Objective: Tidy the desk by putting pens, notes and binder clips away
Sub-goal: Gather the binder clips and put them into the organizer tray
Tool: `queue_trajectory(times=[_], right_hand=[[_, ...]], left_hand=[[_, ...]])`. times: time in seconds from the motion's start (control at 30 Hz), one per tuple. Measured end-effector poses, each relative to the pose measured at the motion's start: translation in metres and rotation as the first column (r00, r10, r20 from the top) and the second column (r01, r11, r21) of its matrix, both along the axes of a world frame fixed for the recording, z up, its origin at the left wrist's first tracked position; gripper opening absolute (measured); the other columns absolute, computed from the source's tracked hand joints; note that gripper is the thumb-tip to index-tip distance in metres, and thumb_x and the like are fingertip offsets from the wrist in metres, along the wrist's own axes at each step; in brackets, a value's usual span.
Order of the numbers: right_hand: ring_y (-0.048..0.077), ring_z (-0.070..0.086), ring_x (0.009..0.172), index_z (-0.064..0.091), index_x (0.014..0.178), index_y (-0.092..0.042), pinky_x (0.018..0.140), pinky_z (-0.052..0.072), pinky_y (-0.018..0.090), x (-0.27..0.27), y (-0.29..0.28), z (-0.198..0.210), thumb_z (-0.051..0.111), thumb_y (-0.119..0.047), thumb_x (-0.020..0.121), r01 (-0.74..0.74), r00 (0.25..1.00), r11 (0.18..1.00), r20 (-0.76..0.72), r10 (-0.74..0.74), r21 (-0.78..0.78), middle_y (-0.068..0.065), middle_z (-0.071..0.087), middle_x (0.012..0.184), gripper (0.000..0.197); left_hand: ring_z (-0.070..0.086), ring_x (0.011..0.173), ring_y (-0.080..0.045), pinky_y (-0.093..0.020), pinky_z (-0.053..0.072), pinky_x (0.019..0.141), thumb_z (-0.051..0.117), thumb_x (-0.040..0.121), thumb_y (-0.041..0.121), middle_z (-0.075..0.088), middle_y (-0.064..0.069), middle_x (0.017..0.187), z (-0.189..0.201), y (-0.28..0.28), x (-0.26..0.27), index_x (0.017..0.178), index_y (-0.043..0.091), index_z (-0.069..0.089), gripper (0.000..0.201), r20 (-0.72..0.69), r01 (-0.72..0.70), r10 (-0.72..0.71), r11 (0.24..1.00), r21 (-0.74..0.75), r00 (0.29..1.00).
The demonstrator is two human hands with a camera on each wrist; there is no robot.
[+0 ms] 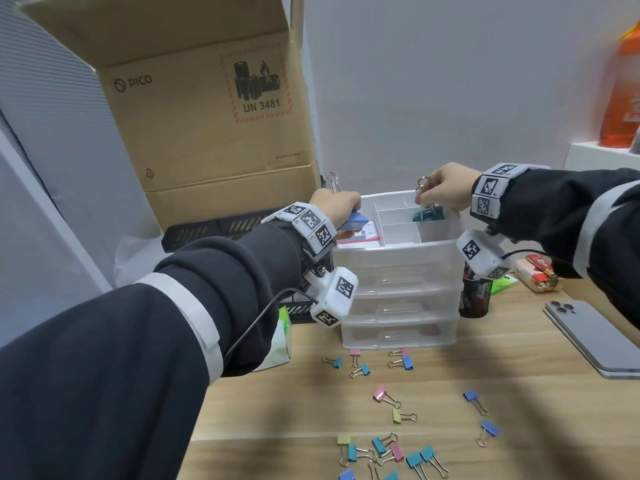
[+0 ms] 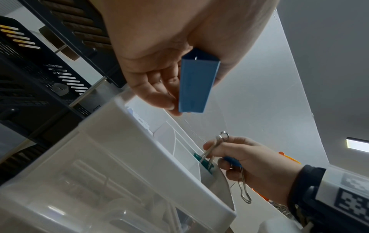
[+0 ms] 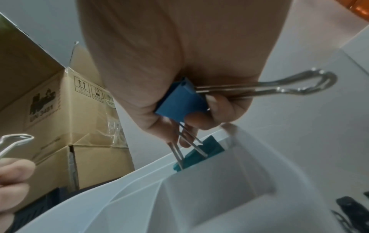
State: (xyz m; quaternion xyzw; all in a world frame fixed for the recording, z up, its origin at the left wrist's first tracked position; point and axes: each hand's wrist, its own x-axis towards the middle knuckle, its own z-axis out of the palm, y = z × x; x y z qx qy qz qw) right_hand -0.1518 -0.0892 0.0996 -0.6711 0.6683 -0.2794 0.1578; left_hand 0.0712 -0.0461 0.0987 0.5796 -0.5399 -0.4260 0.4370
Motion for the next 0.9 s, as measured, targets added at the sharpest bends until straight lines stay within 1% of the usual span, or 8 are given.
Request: queue_trajectory(times=[0.07,0.13,0.27,0.37,0.53,0.67,0.83,0.9], right_hand=[[0.020,0.050,0.062,0.076,0.092,-0.002,0.054,0.039,0.023,-0.005,0.003,0.000,0.063,-0.014,0.081,0.033,0.999,0.999,-0.025,-0.032,0.006,0.005,0.065,0.079,0.021],[0.019,0.046,0.057,0.077,0.092,-0.007,0.048,0.034,0.022,-0.010,0.006,0.000,0.061,-0.013,0.085,0.043,0.998,0.999,-0.051,-0.042,0.014,0.005,0.063,0.074,0.019],[0.020,0.059,0.075,0.076,0.095,-0.019,0.056,0.042,0.022,-0.012,0.008,0.000,0.066,-0.014,0.081,0.008,0.998,0.999,-0.066,-0.010,-0.032,0.003,0.071,0.090,0.018],[0.018,0.060,0.081,0.073,0.101,-0.023,0.073,0.048,0.024,-0.010,0.010,0.003,0.069,-0.017,0.080,-0.046,0.995,0.998,-0.094,0.040,-0.052,-0.004,0.066,0.087,0.022],[0.017,0.061,0.073,0.075,0.087,-0.018,0.064,0.048,0.023,-0.009,0.014,-0.002,0.071,-0.019,0.079,-0.045,0.962,0.999,-0.271,0.045,0.007,-0.001,0.070,0.082,0.009],[0.021,0.064,0.077,0.073,0.086,-0.019,0.070,0.051,0.026,-0.008,0.017,-0.005,0.069,-0.019,0.079,-0.050,0.949,0.999,-0.312,0.049,0.005,0.003,0.073,0.088,0.008],[0.024,0.067,0.083,0.074,0.092,-0.020,0.073,0.055,0.028,-0.006,0.021,-0.009,0.073,-0.029,0.077,-0.043,0.945,0.999,-0.326,0.034,-0.019,0.001,0.072,0.091,0.018],[0.023,0.064,0.087,0.070,0.098,-0.020,0.076,0.051,0.028,-0.007,0.025,-0.009,0.075,-0.038,0.077,-0.043,0.947,0.998,-0.321,0.023,-0.056,-0.002,0.066,0.092,0.028]], left_hand=[[0.063,0.062,-0.022,-0.027,0.057,0.055,0.060,0.084,0.005,0.060,-0.011,0.080,0.000,0.000,-0.001,0.099,0.004,0.058,0.015,-0.005,-0.007,0.007,1.000,0.002,1.000],[0.063,0.062,-0.023,-0.029,0.058,0.058,0.061,0.084,0.005,0.060,-0.011,0.079,0.001,0.000,-0.003,0.098,0.004,0.059,0.014,-0.007,-0.009,0.009,1.000,-0.002,1.000],[0.063,0.061,-0.022,-0.029,0.058,0.058,0.060,0.085,0.004,0.059,-0.011,0.079,0.004,0.000,-0.005,0.098,0.004,0.058,0.014,-0.014,-0.008,0.008,1.000,0.003,1.000],[0.063,0.063,-0.021,-0.029,0.059,0.061,0.061,0.086,0.005,0.059,-0.010,0.080,0.004,0.001,-0.007,0.101,0.004,0.059,0.016,-0.001,-0.009,0.009,1.000,0.008,1.000],[0.065,0.063,-0.021,-0.027,0.058,0.058,0.062,0.086,0.008,0.062,-0.012,0.084,0.003,0.003,-0.010,0.114,0.002,0.061,0.029,0.013,-0.008,0.008,1.000,0.011,1.000],[0.065,0.063,-0.022,-0.029,0.058,0.062,0.061,0.086,0.006,0.061,-0.011,0.083,0.005,0.007,-0.012,0.121,-0.001,0.059,0.036,0.001,-0.003,0.003,1.000,0.009,1.000],[0.065,0.071,-0.024,-0.027,0.056,0.059,0.061,0.086,0.007,0.062,-0.014,0.092,0.005,0.011,-0.013,0.097,0.005,0.059,0.011,0.050,0.005,-0.006,1.000,0.020,0.999],[0.066,0.075,-0.028,-0.027,0.055,0.059,0.061,0.085,0.009,0.062,-0.016,0.093,0.005,0.015,-0.014,0.094,0.006,0.059,0.010,0.038,0.008,-0.009,1.000,0.025,0.999]])
